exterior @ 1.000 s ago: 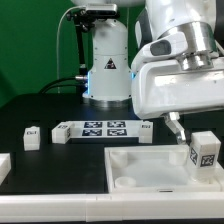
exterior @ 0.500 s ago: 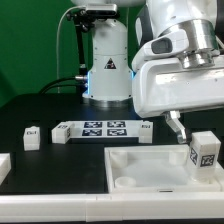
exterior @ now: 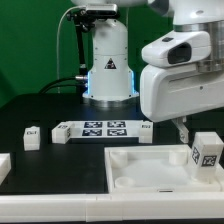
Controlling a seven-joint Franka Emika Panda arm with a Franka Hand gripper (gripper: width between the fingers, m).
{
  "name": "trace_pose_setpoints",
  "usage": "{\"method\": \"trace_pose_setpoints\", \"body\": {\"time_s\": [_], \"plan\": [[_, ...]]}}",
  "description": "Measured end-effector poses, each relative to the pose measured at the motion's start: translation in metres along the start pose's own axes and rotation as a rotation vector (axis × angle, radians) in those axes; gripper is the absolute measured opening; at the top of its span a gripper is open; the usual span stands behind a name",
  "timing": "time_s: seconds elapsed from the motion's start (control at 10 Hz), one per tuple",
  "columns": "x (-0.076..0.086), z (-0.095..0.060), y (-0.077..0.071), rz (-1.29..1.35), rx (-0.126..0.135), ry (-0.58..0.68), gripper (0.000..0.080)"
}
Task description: Assemble one leg
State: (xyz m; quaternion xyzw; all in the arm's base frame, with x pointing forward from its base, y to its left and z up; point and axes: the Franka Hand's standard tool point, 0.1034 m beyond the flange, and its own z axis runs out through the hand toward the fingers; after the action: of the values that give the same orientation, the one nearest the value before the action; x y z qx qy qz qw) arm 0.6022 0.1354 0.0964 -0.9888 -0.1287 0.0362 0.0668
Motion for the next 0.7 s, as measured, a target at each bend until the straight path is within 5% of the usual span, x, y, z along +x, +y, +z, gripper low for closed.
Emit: {"method": "trace_pose_setpoints", "body": {"time_s": [0.2,0.7], "plan": [[0.002,0.001,-0.001,0.001,0.030,-0.127,0.0649],[0.006,0.002,0.009,0.031,0.022,-0.108,0.0649]]}}
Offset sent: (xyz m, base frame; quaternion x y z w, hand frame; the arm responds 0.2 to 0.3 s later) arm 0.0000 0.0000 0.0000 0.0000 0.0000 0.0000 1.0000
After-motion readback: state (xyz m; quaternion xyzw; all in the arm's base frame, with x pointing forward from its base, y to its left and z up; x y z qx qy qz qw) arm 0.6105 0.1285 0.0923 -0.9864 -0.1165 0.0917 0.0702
